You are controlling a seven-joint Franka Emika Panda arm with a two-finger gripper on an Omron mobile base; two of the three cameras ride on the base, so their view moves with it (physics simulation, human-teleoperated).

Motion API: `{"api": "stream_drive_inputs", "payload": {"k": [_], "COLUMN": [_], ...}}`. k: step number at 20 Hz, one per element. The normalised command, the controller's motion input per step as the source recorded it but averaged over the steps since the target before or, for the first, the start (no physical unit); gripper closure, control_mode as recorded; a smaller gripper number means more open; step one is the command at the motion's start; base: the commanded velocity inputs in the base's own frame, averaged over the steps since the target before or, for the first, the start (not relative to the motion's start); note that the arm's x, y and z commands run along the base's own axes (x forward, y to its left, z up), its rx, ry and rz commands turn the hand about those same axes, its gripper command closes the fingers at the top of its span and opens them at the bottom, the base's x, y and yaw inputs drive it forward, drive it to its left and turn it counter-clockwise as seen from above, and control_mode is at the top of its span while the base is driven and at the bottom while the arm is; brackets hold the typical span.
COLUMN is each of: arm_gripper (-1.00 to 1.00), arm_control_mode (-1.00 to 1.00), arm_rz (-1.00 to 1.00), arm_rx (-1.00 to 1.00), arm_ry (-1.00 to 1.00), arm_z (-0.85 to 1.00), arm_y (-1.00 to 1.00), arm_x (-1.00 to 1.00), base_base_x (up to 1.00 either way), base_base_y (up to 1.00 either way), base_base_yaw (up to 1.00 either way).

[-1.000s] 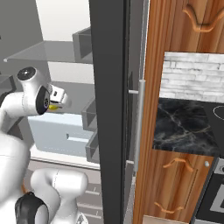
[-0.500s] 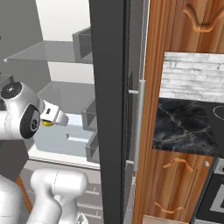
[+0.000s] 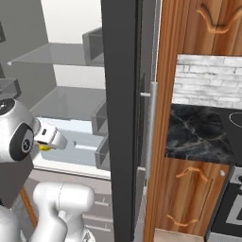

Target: Grab the lemon and lime from the fridge, place them in the blender, close the lid, and turn on the blender to create a marinade.

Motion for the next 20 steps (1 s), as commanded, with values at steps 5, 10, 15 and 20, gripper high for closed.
{"api": "stream_drive_inputs", "payload": {"k": [5,10,15,20], "arm_gripper": [1.0,1.0,1.0,1.0], "arm_control_mode": [1.0,1.0,1.0,1.0], "arm_rz": [0.0,0.0,0.0,0.0], "arm_rx": [0.0,0.0,0.0,0.0], "arm_ry": [0.0,0.0,0.0,0.0], "arm_z": [0.0,0.0,0.0,0.0], "arm_y": [0.0,0.0,0.0,0.0], "arm_x": [0.0,0.0,0.0,0.0], "base_base_x": [-1.0,-1.0,-0.97,-0.5], "base_base_y": [0.01,0.0,0.0,0.0], "base_base_yaw": [-0.14,-0.4,-0.66,-0.86]}}
